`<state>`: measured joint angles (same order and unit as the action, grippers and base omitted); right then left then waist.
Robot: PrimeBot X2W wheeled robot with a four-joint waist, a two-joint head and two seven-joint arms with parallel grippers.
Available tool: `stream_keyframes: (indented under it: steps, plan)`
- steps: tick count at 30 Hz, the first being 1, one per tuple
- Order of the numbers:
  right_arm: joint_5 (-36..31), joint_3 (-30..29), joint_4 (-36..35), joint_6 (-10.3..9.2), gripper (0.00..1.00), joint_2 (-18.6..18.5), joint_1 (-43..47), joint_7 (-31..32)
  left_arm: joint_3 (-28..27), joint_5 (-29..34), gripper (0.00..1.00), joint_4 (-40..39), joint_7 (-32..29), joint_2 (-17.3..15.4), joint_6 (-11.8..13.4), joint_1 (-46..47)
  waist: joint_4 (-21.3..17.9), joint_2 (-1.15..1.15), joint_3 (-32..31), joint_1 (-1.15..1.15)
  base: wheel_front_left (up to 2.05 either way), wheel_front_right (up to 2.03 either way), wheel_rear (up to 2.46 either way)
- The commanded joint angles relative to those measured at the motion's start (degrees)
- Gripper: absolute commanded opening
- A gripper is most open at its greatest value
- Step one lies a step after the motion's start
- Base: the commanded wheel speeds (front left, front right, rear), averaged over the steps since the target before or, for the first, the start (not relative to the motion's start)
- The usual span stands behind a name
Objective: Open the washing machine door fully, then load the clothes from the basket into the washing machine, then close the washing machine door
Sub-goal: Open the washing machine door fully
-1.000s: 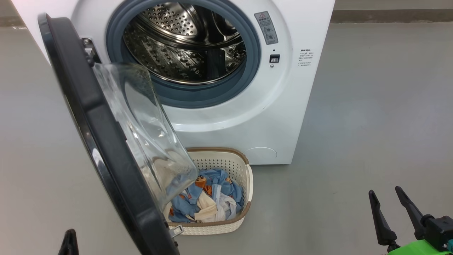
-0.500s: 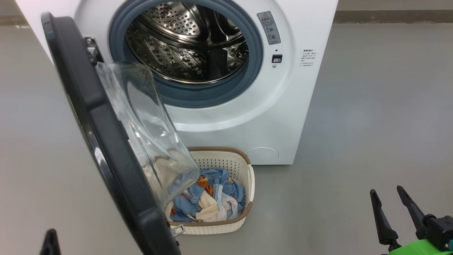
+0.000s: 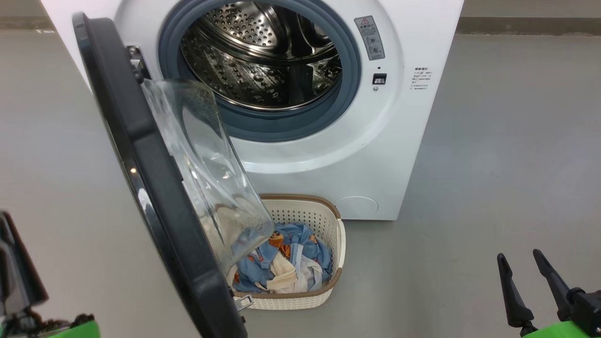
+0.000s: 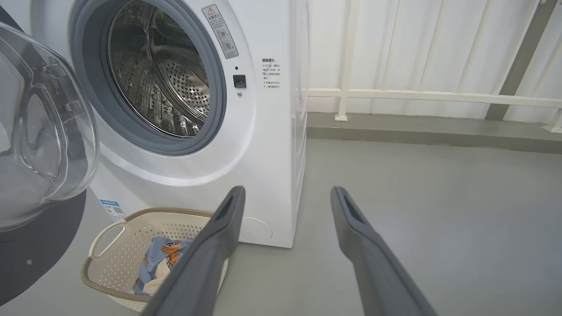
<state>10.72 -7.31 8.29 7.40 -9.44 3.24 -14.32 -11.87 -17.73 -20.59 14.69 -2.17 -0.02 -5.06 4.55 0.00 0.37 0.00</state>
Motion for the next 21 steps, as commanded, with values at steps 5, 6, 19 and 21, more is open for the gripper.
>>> stream_keyframes:
  steps: [5,6,19,21]
  plan:
    - [-0.29,1.02,-1.54,0.09,1.0,-0.68,-0.15,-0.68,3.76,1.24,0.0,-12.82,-2.4,-0.71,-0.37,4.89,0.48,0.0,-0.2,0.0,0.0,0.0,0.0]
    - [-0.31,1.0,-1.56,0.09,1.0,-0.63,-0.1,-0.68,5.72,1.18,0.0,-14.93,-3.65,-0.71,-0.87,5.37,0.58,0.0,-0.22,0.0,0.0,0.0,0.0]
    - [-0.24,1.35,-1.73,0.09,1.0,0.27,-0.11,-0.68,28.88,-0.58,0.0,-17.37,-20.32,-0.74,-2.47,1.26,1.06,0.0,-0.01,0.0,0.0,0.0,0.0]
    - [-0.19,1.3,-1.74,0.09,1.0,0.36,0.03,-0.68,29.93,-0.33,0.0,-16.18,-21.43,-0.74,-1.89,-0.07,1.17,0.0,0.0,0.0,0.0,0.0,0.0]
